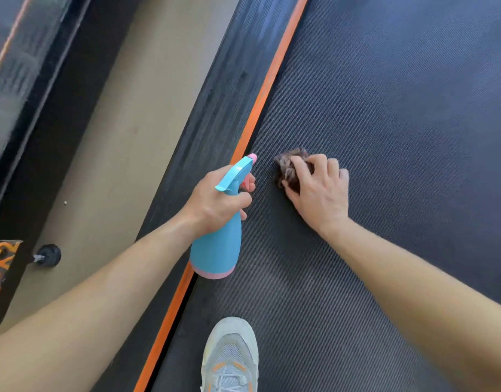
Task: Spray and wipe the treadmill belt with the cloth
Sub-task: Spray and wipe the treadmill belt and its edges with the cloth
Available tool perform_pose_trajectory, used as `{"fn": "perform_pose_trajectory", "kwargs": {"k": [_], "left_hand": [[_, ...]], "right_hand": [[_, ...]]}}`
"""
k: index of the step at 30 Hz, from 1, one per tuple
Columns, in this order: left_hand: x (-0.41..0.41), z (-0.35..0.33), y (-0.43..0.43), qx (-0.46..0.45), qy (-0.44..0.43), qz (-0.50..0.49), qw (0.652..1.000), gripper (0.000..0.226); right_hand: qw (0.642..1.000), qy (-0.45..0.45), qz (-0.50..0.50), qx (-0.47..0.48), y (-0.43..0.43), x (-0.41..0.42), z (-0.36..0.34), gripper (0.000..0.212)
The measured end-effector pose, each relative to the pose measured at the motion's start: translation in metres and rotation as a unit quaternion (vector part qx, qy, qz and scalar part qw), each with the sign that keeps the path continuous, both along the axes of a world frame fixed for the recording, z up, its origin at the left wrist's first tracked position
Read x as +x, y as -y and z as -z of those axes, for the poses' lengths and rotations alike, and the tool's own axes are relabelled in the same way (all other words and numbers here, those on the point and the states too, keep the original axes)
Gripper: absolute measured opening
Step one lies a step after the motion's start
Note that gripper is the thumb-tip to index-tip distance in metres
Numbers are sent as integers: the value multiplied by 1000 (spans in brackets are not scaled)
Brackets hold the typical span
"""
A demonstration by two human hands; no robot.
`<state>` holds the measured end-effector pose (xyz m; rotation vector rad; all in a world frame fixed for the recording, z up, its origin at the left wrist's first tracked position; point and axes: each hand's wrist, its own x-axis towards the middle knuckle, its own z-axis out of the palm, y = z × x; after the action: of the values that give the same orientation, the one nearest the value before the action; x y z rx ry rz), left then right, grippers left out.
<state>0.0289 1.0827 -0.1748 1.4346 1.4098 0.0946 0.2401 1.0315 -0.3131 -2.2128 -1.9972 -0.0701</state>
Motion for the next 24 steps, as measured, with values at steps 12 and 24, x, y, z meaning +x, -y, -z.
{"fn": "perform_pose_trajectory", "kwargs": {"k": [12,24], "left_hand": [[8,-32,17,-43,-45,21,998,56],[30,-20,-13,-3,-37,47,998,24]], "right_hand": [[997,-47,15,-52,27,-8,2,55],[998,-56,16,-38,24,-7,0,53]]}}
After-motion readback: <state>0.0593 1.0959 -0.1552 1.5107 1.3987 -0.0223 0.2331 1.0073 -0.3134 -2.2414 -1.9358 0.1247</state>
